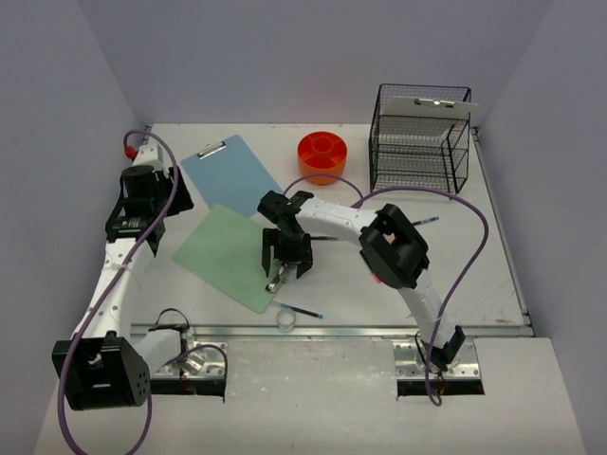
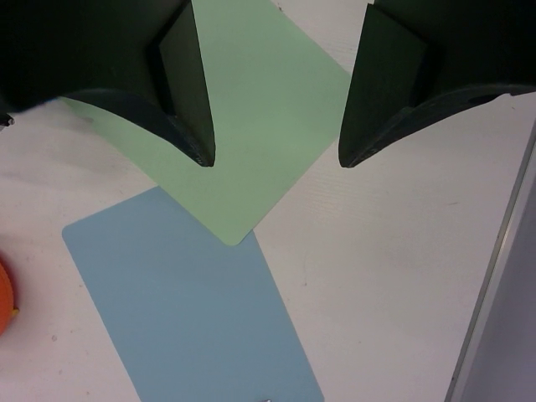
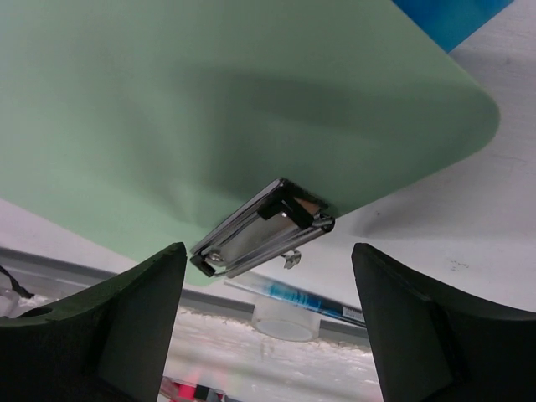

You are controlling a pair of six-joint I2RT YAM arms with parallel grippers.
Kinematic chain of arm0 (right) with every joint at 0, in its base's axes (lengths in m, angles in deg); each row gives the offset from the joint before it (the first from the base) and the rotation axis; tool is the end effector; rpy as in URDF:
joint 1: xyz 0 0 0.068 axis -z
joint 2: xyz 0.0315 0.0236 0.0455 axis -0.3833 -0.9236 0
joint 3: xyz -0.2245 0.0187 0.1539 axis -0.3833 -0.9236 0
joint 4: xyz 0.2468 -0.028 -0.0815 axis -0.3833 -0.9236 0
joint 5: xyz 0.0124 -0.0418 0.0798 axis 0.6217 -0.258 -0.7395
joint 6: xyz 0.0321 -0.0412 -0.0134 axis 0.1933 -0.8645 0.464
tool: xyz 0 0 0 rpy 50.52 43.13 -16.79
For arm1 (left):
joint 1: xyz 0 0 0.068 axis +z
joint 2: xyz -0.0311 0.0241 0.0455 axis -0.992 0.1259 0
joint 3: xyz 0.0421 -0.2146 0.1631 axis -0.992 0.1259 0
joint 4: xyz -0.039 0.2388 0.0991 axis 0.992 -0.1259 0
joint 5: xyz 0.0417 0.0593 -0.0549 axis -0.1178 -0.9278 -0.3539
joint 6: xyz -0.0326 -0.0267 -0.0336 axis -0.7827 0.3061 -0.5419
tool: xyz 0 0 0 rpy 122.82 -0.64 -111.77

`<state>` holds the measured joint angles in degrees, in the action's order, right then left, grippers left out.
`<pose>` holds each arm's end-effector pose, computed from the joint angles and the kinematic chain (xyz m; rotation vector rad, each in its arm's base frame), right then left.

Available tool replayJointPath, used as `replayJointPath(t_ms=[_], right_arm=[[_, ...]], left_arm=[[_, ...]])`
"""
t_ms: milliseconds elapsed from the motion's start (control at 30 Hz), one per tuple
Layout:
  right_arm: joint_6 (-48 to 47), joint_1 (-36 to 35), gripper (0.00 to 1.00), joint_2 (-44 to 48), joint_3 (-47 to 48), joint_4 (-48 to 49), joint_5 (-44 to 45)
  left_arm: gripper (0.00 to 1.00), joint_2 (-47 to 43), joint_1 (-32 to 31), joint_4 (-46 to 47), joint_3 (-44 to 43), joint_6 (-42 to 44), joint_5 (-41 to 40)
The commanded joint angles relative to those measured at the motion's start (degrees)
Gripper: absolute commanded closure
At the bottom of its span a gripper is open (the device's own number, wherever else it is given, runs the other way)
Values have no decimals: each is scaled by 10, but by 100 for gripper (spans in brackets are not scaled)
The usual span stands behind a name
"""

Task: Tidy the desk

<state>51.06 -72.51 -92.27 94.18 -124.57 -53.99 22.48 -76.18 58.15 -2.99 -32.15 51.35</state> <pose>0.2806 0.3414 0.1405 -0.1777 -3.1125 -0.3340 0.2348 0.0291 0.3038 -0.2732 2.0869 0.0605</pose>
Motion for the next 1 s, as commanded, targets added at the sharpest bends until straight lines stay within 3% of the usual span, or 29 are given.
replayJointPath(t_ms=[0, 167, 700, 867, 967], right_arm=[[20, 1, 19, -7, 9, -9, 27], [24, 6, 24, -29, 21, -6, 28], [40, 66, 69, -19, 48, 33, -25], [33, 88, 94, -12, 67, 71, -69], [25, 95, 100, 1, 71, 81, -85]], left_arm=[[41, -10, 21, 29, 8, 0, 23], [41, -5, 39, 29, 12, 4, 35], [42, 5, 56, 36, 23, 3, 53], [42, 8, 56, 33, 19, 2, 56], [42, 9, 56, 30, 14, 2, 55]])
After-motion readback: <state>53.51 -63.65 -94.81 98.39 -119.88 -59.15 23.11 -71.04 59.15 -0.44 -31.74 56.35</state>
